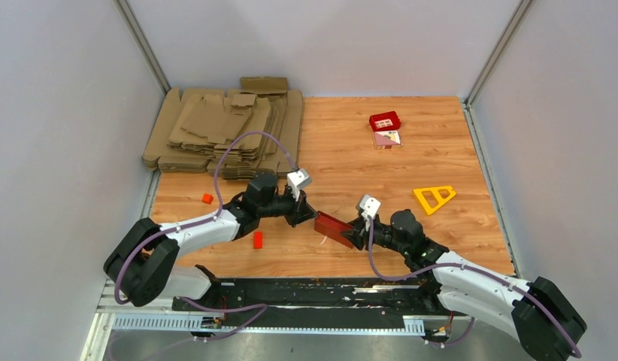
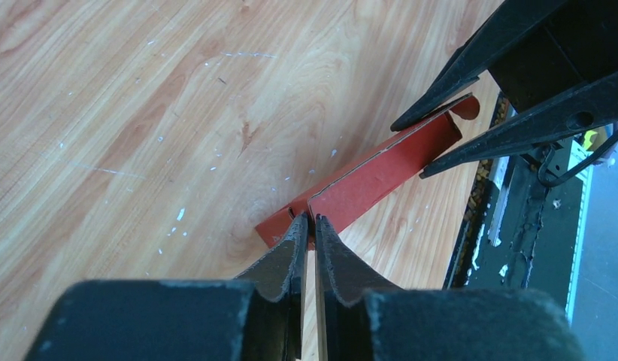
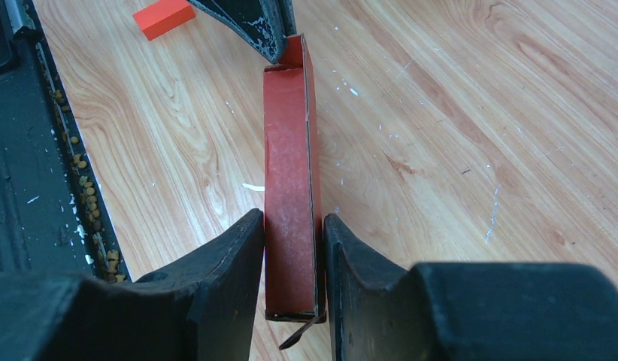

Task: Fold the paper box

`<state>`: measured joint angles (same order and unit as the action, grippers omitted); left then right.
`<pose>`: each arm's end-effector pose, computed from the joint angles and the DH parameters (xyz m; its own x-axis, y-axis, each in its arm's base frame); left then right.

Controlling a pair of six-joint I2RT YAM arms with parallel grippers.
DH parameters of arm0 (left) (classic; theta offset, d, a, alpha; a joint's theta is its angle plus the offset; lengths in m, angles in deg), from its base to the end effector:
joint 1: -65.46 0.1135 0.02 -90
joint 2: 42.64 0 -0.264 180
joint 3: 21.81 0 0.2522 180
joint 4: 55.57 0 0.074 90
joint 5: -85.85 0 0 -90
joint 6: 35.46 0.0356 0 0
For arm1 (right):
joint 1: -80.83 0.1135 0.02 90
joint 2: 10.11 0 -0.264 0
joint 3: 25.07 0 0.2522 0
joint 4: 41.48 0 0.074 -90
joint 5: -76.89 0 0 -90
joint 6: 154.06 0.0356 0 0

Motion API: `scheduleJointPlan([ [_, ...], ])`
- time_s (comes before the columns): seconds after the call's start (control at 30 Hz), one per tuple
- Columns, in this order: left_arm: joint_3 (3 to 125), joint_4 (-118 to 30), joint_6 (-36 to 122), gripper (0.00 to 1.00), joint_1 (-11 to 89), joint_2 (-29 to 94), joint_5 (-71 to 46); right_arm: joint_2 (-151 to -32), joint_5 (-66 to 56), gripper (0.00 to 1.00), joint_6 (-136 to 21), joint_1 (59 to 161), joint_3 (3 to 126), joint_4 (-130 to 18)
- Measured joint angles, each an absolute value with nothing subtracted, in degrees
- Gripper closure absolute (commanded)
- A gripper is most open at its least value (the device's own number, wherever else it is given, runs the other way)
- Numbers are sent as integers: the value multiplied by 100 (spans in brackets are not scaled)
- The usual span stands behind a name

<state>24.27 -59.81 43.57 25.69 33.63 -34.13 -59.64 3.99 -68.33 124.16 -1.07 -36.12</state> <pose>0.1958 -0.1861 0.1973 -0.5014 0.2028 -0.8411 0.8190 0.4247 -0.3858 0.1220 0.1295 0.1684 -0.1863 -0.2736 -0.9436 -0.8729 0.4868 0.0312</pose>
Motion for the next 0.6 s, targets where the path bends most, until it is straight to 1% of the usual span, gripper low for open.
scheduleJointPlan([
  [0.33,2551,-5673,4565,100,2427,3368,-3243,-5962,441,64,-6864,12416,-107,-3612],
  [0.47,2643,-5609,4613,100,2368,3429,-3214,-5969,458,64,-6872,12418,-105,-3614],
  [0.6,2663,-5594,4615,97,2324,3446,-3223,-6098,478,64,-6899,12436,-19,-3660],
])
